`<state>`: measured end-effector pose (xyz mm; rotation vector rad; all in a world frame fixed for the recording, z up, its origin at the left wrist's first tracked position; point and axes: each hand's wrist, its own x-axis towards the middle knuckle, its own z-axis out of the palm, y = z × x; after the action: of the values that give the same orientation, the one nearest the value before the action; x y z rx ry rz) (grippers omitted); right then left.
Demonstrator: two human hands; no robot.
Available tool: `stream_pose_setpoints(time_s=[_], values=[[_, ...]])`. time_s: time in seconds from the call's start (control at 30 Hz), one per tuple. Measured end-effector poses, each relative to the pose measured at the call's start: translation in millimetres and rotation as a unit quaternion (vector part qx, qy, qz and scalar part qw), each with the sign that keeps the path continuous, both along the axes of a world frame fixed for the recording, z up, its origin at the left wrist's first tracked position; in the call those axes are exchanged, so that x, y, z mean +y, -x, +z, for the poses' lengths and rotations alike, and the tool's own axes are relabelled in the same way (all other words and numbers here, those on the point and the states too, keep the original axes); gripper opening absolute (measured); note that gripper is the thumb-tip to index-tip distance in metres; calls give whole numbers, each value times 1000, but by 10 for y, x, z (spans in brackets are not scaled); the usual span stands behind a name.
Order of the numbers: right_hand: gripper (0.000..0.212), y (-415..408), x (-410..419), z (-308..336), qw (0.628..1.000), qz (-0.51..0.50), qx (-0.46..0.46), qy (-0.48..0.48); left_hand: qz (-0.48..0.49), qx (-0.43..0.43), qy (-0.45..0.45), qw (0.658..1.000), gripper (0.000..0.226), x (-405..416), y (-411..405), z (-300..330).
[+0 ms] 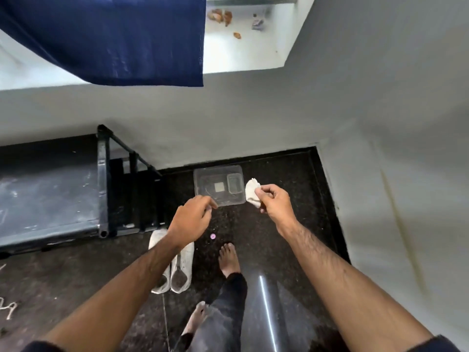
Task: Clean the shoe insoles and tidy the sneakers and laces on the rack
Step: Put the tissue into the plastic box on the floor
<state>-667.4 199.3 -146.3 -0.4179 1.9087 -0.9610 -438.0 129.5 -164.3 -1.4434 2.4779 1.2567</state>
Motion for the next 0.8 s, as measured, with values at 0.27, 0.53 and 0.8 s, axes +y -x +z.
stream_pose_setpoints(time_s=[0.27, 0.53, 0.8], values=[[11, 668, -539, -1144, 989, 116, 42, -87, 29, -26, 3, 999, 30, -384, 625, -991], [7, 918, -878, -2487, 952, 255, 122, -119, 40, -88, -30, 995, 45, -313, 958, -2050], [9, 931, -1247, -3669, 905, 345, 216, -126, 69, -132, 29, 988, 53, -340, 1154, -3167]])
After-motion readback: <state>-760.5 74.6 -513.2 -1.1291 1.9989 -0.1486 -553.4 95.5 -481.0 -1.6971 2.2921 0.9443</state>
